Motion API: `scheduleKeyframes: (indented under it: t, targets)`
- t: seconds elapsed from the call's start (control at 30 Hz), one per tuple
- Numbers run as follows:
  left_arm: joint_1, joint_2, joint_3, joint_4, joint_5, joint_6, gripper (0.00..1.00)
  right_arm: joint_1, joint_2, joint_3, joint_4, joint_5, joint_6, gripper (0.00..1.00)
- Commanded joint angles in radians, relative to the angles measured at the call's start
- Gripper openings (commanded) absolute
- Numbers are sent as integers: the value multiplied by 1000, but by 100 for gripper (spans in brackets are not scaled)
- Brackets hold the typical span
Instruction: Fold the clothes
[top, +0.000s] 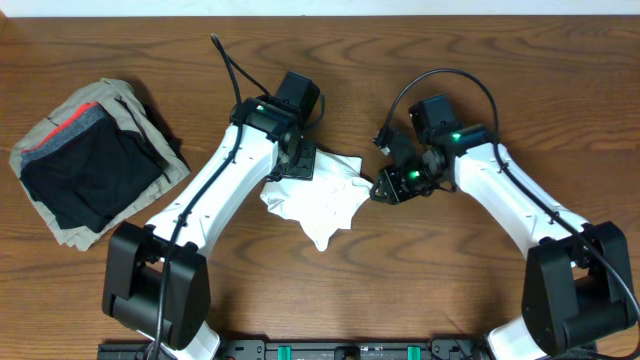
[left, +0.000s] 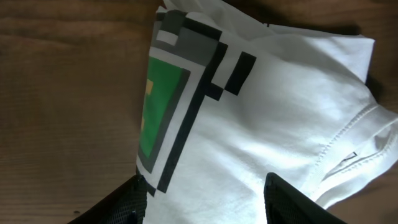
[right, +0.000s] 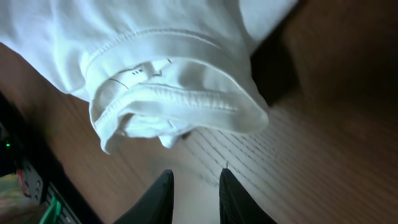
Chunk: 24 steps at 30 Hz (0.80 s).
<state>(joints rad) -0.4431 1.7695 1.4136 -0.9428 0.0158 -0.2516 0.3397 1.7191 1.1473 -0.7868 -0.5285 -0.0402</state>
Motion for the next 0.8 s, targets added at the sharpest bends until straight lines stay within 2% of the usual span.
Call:
scheduleKeyframes:
  t: [0.0, 0.3, 0.6, 0.77]
  targets:
    - [3, 2, -3, -14, 2, -9, 60, 24, 40, 15, 20, 9, -9, 26]
    - [3, 4, -4, -37, 2, -9, 60, 38, 211, 15, 75, 9, -10, 26]
    - [3, 21, -66, -44, 3, -51, 61, 37, 228, 16, 341, 82, 56, 38]
    - [3, 21, -132, -34, 48, -69, 61, 37, 228, 16, 463, 119, 137, 36]
